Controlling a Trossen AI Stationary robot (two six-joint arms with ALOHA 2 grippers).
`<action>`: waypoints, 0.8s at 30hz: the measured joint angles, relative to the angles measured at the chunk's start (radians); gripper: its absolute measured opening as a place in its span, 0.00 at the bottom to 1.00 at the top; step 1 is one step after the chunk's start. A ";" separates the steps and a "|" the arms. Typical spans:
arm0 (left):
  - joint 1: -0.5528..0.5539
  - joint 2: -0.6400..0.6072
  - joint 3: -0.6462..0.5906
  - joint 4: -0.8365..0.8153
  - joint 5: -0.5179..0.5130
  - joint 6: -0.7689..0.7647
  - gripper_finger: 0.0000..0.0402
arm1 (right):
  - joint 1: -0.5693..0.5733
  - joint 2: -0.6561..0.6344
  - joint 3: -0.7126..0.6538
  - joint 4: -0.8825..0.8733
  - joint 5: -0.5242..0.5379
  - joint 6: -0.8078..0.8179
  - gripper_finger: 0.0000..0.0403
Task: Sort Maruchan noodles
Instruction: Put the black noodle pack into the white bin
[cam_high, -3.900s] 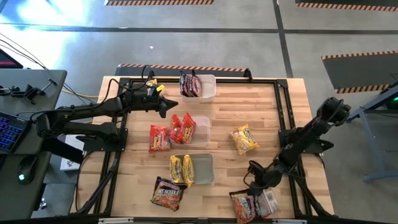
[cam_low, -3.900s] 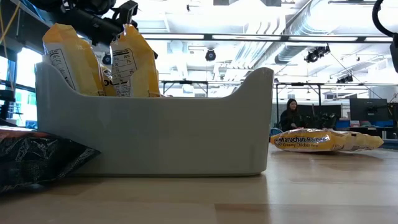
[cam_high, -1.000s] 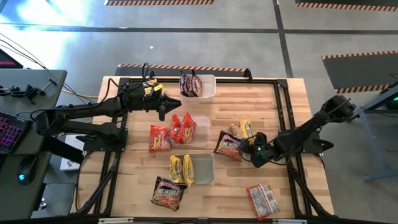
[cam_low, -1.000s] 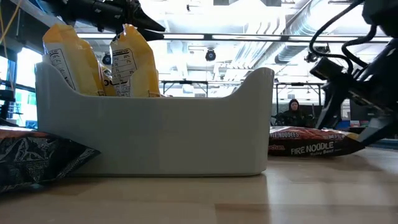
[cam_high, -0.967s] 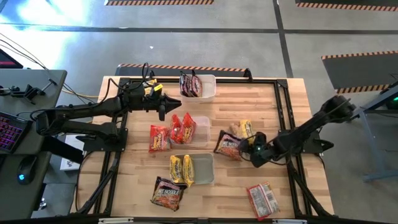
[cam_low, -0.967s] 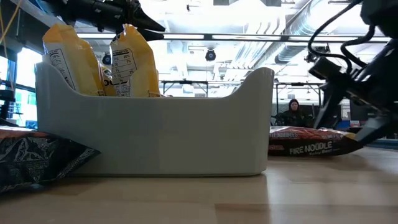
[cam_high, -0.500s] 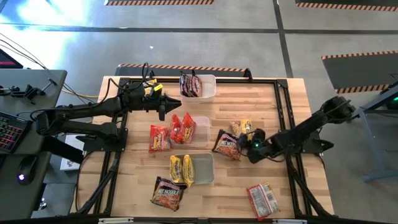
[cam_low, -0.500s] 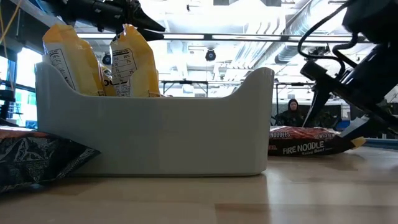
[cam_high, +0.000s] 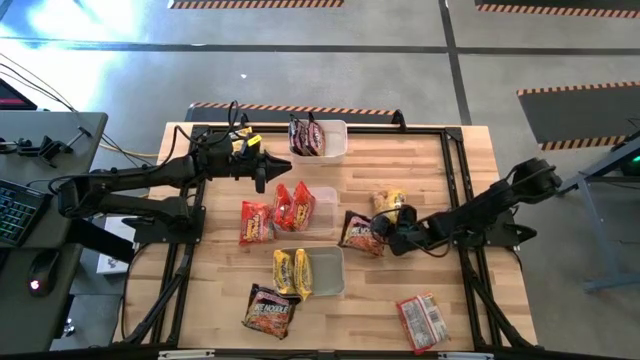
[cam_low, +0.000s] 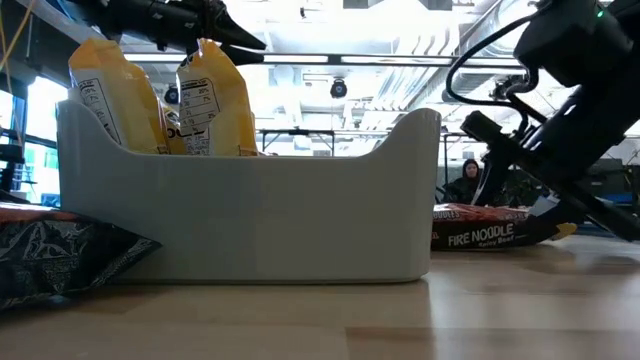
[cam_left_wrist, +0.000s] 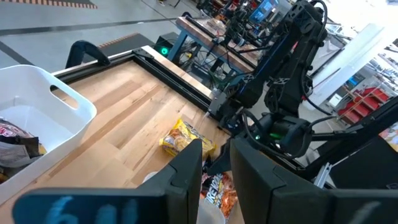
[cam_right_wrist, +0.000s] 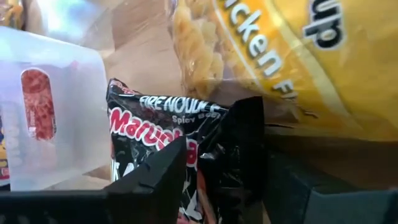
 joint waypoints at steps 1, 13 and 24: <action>0.000 0.000 0.000 0.000 0.000 0.000 0.19 | 0.000 0.003 0.000 0.007 0.001 -0.004 0.43; 0.000 0.000 0.000 0.000 0.003 -0.075 0.19 | 0.001 0.001 0.000 0.043 -0.015 -0.123 0.17; 0.035 0.000 0.000 0.000 0.087 -0.185 0.19 | 0.003 -0.012 0.046 0.169 -0.029 -0.473 0.01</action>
